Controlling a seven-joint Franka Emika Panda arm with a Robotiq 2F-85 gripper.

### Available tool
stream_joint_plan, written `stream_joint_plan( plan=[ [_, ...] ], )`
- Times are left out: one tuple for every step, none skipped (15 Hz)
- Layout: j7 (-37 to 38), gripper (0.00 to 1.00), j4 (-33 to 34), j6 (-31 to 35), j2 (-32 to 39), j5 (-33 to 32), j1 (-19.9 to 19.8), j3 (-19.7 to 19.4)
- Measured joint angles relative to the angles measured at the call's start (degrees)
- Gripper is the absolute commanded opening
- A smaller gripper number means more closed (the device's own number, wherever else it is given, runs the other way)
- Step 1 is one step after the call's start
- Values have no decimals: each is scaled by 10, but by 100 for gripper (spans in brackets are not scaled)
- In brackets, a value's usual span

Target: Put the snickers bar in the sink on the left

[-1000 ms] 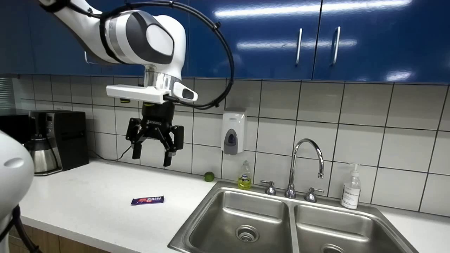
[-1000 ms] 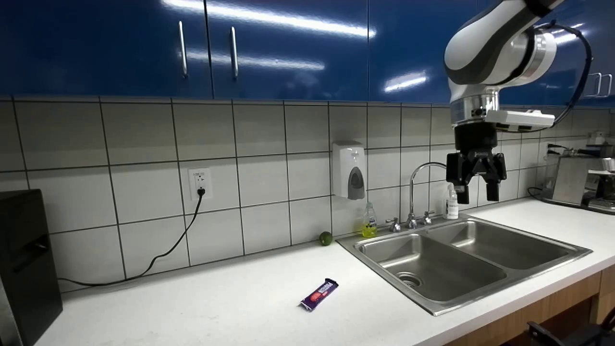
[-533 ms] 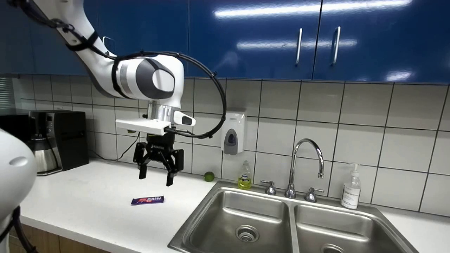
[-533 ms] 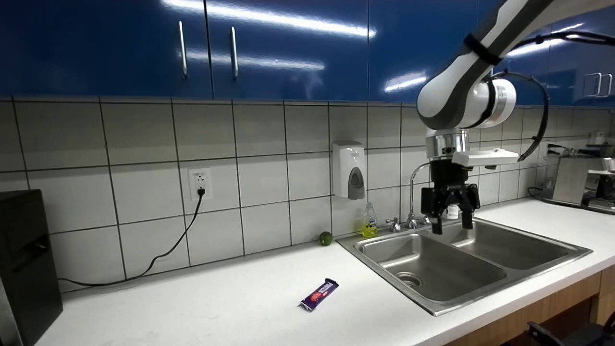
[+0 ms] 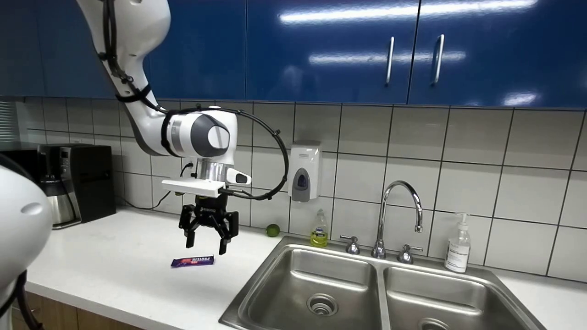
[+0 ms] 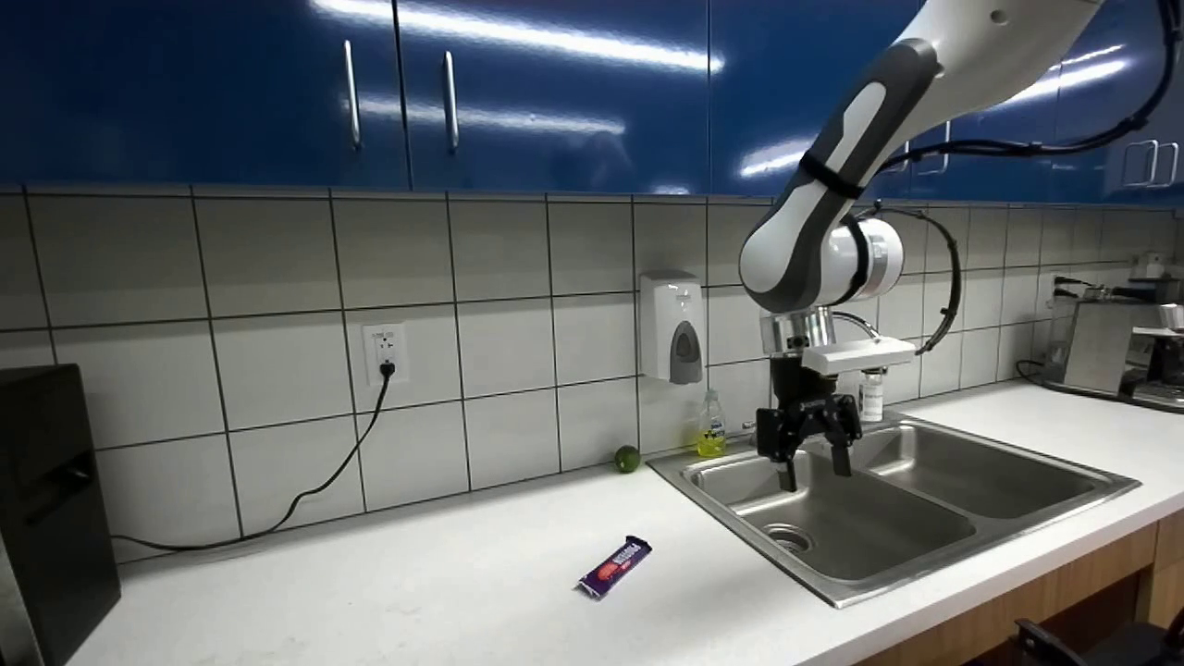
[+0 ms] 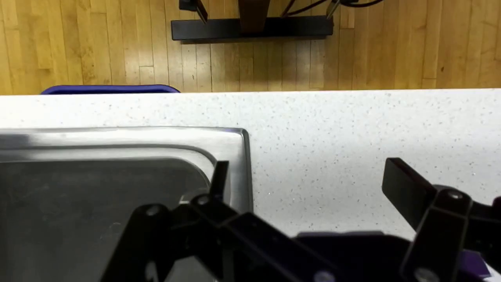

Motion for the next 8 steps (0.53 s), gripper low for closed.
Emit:
stream_joint_plan(
  plan=[
    [2, 100, 13, 2, 17, 0, 2, 5],
    [4, 100, 26, 5, 35, 0, 5, 9],
    [5, 100, 38, 8, 51, 0, 8, 14],
    [6, 100, 49, 12, 67, 0, 11, 18],
    [7, 100, 59, 16, 82, 0, 15, 22],
    [7, 100, 69, 19, 96, 0, 18, 26],
    [8, 100, 77, 21, 110, -1, 22, 30],
    [8, 100, 86, 23, 123, -1, 25, 33]
  ],
)
